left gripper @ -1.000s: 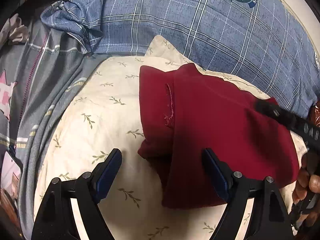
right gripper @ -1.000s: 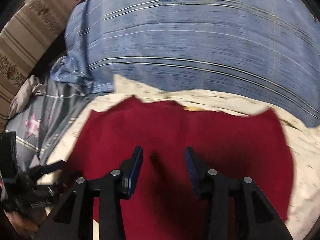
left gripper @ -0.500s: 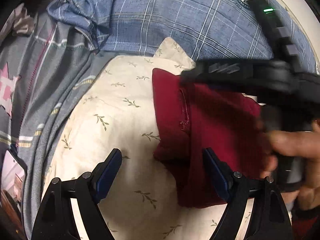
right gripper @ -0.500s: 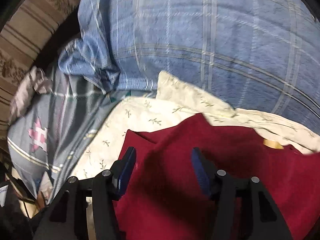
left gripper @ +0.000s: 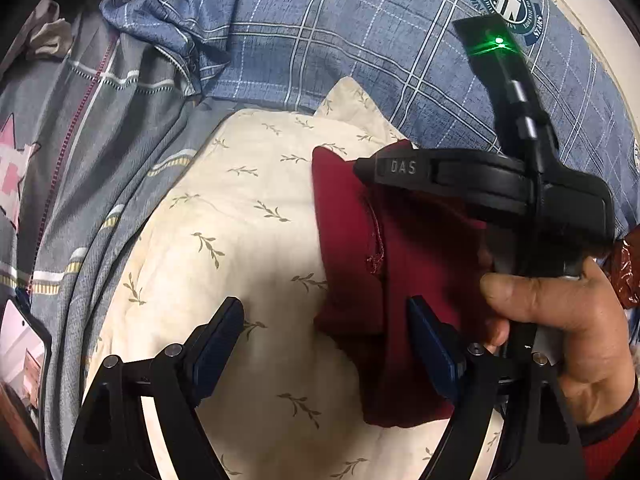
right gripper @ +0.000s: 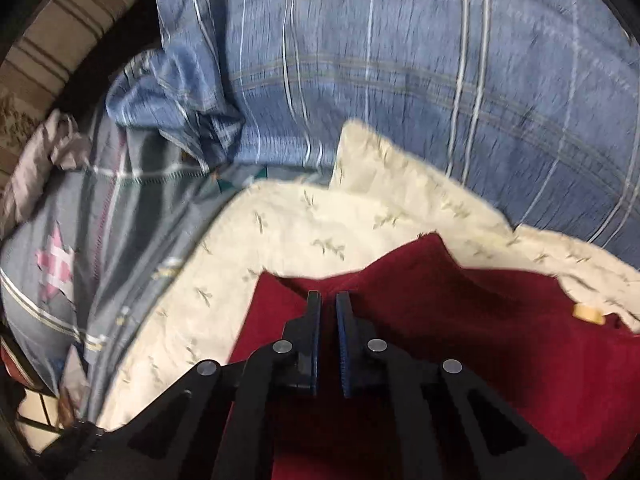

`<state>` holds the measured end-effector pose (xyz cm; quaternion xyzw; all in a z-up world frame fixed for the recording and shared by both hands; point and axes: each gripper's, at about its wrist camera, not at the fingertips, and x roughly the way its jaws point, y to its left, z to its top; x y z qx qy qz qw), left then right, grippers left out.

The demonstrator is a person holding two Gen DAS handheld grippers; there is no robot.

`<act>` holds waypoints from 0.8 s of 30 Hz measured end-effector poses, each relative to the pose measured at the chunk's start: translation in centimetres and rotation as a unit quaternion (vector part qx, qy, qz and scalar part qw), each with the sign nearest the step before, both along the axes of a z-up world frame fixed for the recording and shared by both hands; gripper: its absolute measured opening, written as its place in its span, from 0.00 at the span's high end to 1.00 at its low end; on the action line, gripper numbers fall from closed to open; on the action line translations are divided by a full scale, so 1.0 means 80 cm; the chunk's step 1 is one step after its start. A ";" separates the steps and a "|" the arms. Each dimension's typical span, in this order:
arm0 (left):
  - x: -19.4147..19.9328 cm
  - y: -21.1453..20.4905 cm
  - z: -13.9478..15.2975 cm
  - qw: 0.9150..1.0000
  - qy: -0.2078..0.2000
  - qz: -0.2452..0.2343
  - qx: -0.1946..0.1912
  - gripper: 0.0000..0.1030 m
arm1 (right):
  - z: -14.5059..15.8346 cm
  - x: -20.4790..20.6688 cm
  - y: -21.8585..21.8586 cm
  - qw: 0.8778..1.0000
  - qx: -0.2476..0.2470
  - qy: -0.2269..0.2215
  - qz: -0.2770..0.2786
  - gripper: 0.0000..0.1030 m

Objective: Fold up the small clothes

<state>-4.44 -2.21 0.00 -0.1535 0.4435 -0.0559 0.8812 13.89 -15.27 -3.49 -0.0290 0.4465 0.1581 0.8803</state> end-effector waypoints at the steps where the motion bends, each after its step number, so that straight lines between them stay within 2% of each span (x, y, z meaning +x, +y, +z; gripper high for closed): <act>1: 0.000 0.000 0.000 1.000 0.001 0.001 0.000 0.19 | -0.002 -0.002 0.001 1.000 -0.004 -0.002 0.004 0.93; 4: 0.001 0.000 0.000 1.000 0.000 0.003 0.001 0.19 | 0.014 -0.010 -0.008 1.000 0.019 -0.011 0.006 0.79; 5: 0.001 0.000 0.000 1.000 0.000 0.003 0.001 0.19 | 0.019 -0.012 -0.012 1.000 0.025 -0.011 0.004 0.65; 6: 0.001 -0.001 0.000 1.000 0.000 0.003 0.002 0.19 | 0.025 -0.014 -0.014 1.000 0.028 -0.009 0.004 0.47; 8: 0.002 0.000 0.000 1.000 0.001 0.004 0.001 0.19 | 0.032 -0.018 -0.011 1.000 0.011 -0.017 0.007 0.31; 10: 0.002 0.000 0.000 1.000 0.000 0.004 0.003 0.19 | 0.031 -0.018 -0.001 1.000 -0.013 -0.019 0.014 0.30; 13: 0.002 0.000 -0.001 1.000 0.000 0.006 0.004 0.19 | 0.014 -0.005 0.021 0.999 -0.040 0.009 0.028 0.29; 15: 0.002 0.000 -0.002 1.000 0.000 0.007 0.003 0.19 | 0.002 0.001 0.037 0.997 -0.062 0.023 0.041 0.24; 16: 0.003 0.000 -0.003 1.000 0.000 0.008 0.003 0.19 | -0.005 0.002 0.045 0.995 -0.085 0.018 0.043 0.25; 17: 0.004 0.000 -0.003 1.000 0.000 0.008 0.001 0.19 | -0.009 0.000 0.048 0.994 -0.102 0.011 0.044 0.33; 18: 0.004 0.000 -0.003 1.000 -0.001 0.007 -0.003 0.20 | -0.010 -0.001 0.047 0.993 -0.109 0.003 0.042 0.48; 19: 0.005 0.000 -0.003 1.000 -0.002 0.007 -0.006 0.20 | -0.007 -0.002 0.041 0.994 -0.104 -0.002 0.038 0.56; 20: 0.006 0.001 -0.004 1.000 -0.002 0.005 -0.013 0.20 | -0.001 -0.004 0.032 0.996 -0.088 -0.004 0.035 0.71; 21: 0.008 0.001 -0.005 1.000 0.000 0.004 -0.020 0.20 | 0.008 -0.006 0.019 0.998 -0.060 -0.004 0.033 0.78; 24: 0.014 -0.001 -0.009 0.999 0.004 0.000 -0.040 0.20 | 0.031 -0.015 -0.018 1.000 0.009 -0.008 0.023 0.86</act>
